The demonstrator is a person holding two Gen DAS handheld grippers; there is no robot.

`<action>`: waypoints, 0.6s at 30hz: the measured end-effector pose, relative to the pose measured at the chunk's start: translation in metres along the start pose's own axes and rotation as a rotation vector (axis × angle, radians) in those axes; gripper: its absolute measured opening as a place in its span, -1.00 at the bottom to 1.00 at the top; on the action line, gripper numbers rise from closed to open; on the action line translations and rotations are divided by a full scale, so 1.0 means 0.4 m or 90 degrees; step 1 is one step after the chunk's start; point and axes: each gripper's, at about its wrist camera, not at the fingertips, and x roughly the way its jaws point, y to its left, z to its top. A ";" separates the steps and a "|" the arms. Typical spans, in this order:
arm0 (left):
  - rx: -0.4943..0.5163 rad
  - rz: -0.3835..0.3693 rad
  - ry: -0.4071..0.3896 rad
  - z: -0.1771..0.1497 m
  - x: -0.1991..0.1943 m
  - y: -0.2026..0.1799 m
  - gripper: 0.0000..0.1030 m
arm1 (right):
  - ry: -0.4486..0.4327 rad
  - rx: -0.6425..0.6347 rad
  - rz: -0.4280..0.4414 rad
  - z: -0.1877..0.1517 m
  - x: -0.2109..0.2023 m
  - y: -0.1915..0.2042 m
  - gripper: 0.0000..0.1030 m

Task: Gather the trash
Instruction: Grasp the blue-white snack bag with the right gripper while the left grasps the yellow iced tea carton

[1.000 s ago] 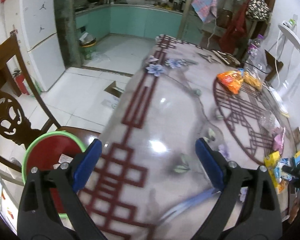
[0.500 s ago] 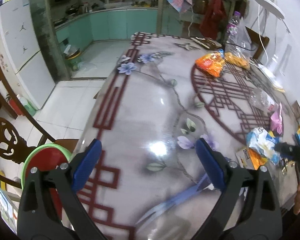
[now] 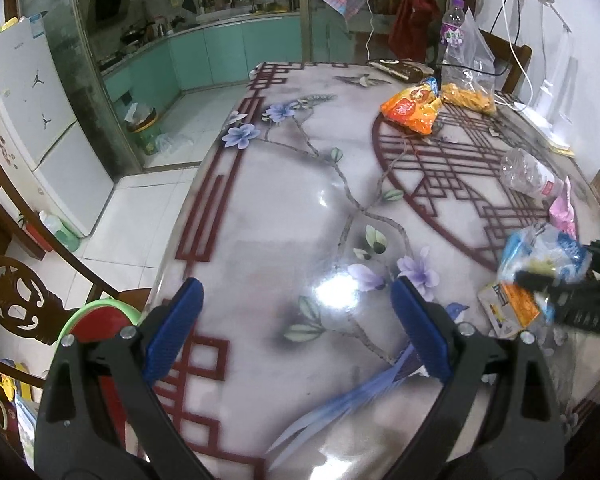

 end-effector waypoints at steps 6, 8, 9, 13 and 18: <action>0.052 -0.003 -0.003 -0.013 0.009 -0.048 0.80 | -0.031 0.083 0.081 0.006 -0.046 -0.037 -0.56; 0.085 -0.007 -0.012 -0.021 0.007 -0.078 0.80 | -0.088 0.123 0.108 0.012 -0.108 -0.067 -0.56; 0.096 -0.009 -0.017 -0.025 0.007 -0.091 0.80 | -0.108 0.135 0.108 0.014 -0.131 -0.077 -0.56; 0.126 -0.035 -0.017 -0.020 0.018 -0.172 0.80 | -0.199 0.208 0.048 0.003 -0.229 -0.163 -0.53; 0.239 -0.094 -0.004 -0.025 0.034 -0.353 0.83 | -0.198 0.328 0.115 -0.027 -0.225 -0.270 -0.48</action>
